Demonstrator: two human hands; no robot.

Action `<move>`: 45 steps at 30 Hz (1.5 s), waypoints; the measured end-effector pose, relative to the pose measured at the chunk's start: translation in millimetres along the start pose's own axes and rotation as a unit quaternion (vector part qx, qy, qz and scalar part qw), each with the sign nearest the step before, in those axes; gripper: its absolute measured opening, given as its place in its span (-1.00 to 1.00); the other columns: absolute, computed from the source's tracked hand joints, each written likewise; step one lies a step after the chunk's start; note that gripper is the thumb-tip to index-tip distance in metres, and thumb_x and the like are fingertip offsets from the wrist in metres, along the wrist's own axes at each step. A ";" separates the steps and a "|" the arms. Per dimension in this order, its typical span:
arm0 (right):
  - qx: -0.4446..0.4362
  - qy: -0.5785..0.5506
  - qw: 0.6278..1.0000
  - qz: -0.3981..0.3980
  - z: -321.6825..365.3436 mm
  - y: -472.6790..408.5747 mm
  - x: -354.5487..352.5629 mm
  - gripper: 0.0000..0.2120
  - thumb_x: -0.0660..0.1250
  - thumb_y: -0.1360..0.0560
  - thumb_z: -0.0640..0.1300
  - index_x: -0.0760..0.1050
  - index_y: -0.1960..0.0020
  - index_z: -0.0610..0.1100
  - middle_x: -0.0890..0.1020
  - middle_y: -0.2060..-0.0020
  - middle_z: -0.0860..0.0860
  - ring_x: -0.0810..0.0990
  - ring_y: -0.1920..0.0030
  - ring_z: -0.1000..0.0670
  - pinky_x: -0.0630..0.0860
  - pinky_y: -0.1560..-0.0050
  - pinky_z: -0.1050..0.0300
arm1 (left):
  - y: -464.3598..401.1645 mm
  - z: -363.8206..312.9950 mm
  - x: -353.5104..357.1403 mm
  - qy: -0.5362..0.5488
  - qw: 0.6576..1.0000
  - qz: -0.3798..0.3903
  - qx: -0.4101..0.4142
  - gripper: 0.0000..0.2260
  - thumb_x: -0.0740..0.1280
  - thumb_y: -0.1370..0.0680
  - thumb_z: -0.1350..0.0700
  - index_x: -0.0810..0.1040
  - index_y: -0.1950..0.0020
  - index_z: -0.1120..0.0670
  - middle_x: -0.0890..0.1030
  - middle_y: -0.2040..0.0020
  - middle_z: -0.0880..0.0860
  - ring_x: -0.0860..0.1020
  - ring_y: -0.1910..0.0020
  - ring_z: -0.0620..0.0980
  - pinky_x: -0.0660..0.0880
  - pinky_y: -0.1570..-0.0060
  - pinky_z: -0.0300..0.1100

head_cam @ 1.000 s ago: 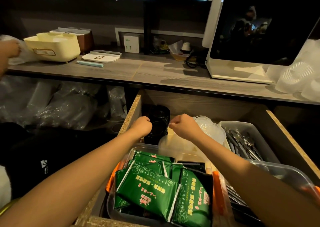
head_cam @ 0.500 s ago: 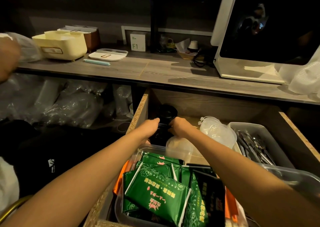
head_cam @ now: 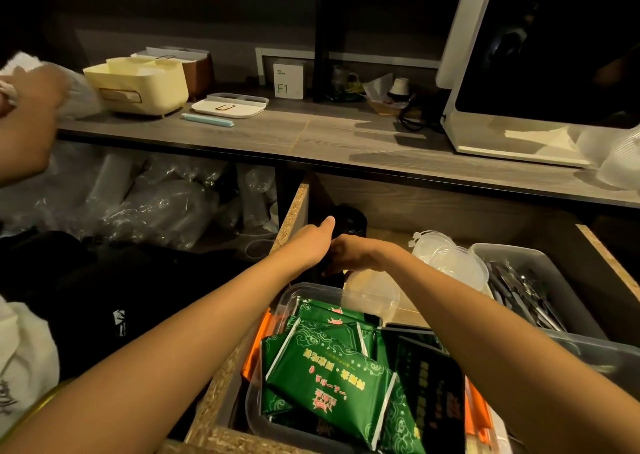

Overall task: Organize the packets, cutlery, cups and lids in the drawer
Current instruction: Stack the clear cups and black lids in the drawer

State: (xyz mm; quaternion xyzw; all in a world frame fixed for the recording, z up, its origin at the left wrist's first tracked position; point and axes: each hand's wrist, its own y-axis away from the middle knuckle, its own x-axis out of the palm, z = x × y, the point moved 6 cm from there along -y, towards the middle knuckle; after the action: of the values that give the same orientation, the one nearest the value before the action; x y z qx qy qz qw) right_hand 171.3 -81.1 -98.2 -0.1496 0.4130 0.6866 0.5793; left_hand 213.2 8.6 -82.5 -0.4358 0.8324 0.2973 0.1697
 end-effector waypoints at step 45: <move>0.154 0.090 0.945 -0.273 -135.8 176.9 -84.2 -0.44 0.42 -0.50 -0.14 0.36 -0.46 -0.08 0.52 -0.34 -0.11 0.55 -0.25 -0.10 0.49 -0.20 0.09 | 28.4 -89.8 112.0 -0.236 0.910 0.177 0.291 -0.68 0.25 -0.66 0.06 0.55 -0.40 0.05 0.57 -0.35 0.02 0.52 -0.32 -0.02 0.42 -0.27 -0.17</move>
State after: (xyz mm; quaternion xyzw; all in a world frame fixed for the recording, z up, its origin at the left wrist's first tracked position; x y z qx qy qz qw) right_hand -4.4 -236.1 -54.4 -0.2268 0.5070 0.4140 0.7211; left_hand 124.6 -106.5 -64.5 -0.1293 0.8812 0.1615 0.4251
